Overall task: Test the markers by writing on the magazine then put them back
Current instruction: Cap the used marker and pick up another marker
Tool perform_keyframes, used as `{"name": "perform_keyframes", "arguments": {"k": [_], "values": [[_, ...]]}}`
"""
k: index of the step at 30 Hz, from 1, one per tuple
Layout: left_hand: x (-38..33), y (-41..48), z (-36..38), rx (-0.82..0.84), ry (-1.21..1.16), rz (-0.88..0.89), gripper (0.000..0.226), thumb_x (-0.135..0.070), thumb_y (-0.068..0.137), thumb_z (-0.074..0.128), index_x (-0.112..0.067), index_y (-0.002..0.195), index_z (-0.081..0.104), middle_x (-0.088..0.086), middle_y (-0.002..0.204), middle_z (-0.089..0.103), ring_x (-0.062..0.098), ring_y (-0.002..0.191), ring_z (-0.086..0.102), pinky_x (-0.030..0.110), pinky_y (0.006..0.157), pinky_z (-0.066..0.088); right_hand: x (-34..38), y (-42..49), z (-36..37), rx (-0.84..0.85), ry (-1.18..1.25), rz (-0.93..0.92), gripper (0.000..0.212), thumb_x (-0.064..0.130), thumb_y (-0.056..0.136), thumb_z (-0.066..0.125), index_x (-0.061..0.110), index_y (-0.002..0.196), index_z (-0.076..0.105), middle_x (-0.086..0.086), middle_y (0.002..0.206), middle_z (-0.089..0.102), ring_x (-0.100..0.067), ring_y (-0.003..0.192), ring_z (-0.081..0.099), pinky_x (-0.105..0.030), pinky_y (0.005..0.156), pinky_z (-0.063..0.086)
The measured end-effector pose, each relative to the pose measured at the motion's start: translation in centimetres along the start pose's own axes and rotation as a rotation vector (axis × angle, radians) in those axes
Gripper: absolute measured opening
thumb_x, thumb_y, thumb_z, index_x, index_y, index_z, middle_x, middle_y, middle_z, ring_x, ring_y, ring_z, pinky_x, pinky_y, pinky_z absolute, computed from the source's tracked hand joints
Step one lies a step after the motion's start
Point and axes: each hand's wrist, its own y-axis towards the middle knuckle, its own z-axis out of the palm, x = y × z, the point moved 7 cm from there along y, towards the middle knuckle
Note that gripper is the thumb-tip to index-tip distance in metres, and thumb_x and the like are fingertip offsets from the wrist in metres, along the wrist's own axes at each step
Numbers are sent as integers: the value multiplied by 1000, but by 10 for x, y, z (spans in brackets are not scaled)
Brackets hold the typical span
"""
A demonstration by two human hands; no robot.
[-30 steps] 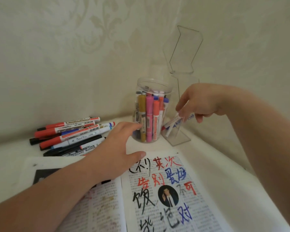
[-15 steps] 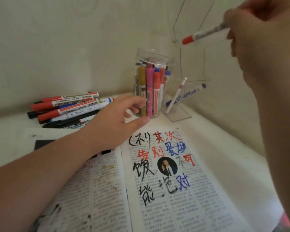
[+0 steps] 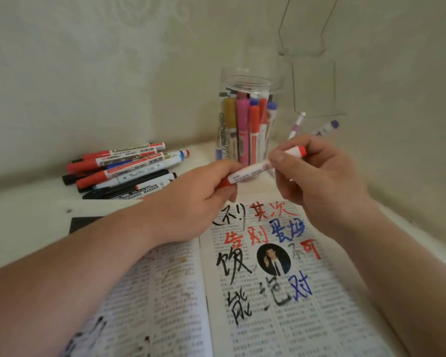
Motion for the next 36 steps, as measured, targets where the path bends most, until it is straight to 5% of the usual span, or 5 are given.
{"name": "perform_keyframes", "arguments": {"k": [5, 12, 22, 29, 36], "values": [[-20, -6, 8, 84, -144, 52, 22, -42, 102, 41, -52, 118, 52, -47, 103, 59, -18, 108, 56, 2, 85, 39, -13, -12, 18, 135, -117, 59, 10, 17, 88, 73, 7, 91, 74, -5, 59, 57, -16, 51, 50, -20, 47, 40], [-36, -7, 1, -30, -58, 99, 27, -45, 97, 44, -70, 91, 54, -48, 83, 58, -22, 84, 56, 0, 73, 37, -19, -14, 25, 146, -43, 134, 18, 29, 94, 67, 18, 80, 71, -7, 65, 57, -21, 56, 49, -27, 50, 34], [-23, -7, 8, 80, -175, 34, 30, -51, 99, 43, -52, 124, 59, -36, 109, 67, -14, 107, 60, 13, 91, 45, -5, -17, 21, 196, -59, 39, 12, 20, 93, 68, 17, 81, 71, -8, 64, 59, -20, 55, 52, -23, 49, 40], [-3, -10, 3, 114, -246, -7, 27, -23, 99, 37, -40, 115, 51, -2, 84, 61, 8, 73, 50, 29, 74, 37, 11, 0, -56, -317, 170, 48, 31, 1, 87, 54, 9, 61, 40, 2, 44, 28, -13, 38, 22, -20, 40, 17], [-12, -9, 9, 129, -161, 33, 27, -23, 97, 58, -40, 111, 43, -21, 110, 72, 8, 99, 68, 33, 87, 50, 3, -67, -43, 274, -133, 295, 18, 22, 75, 82, 9, 85, 76, -25, 73, 70, -32, 59, 68, -27, 40, 45]]}}
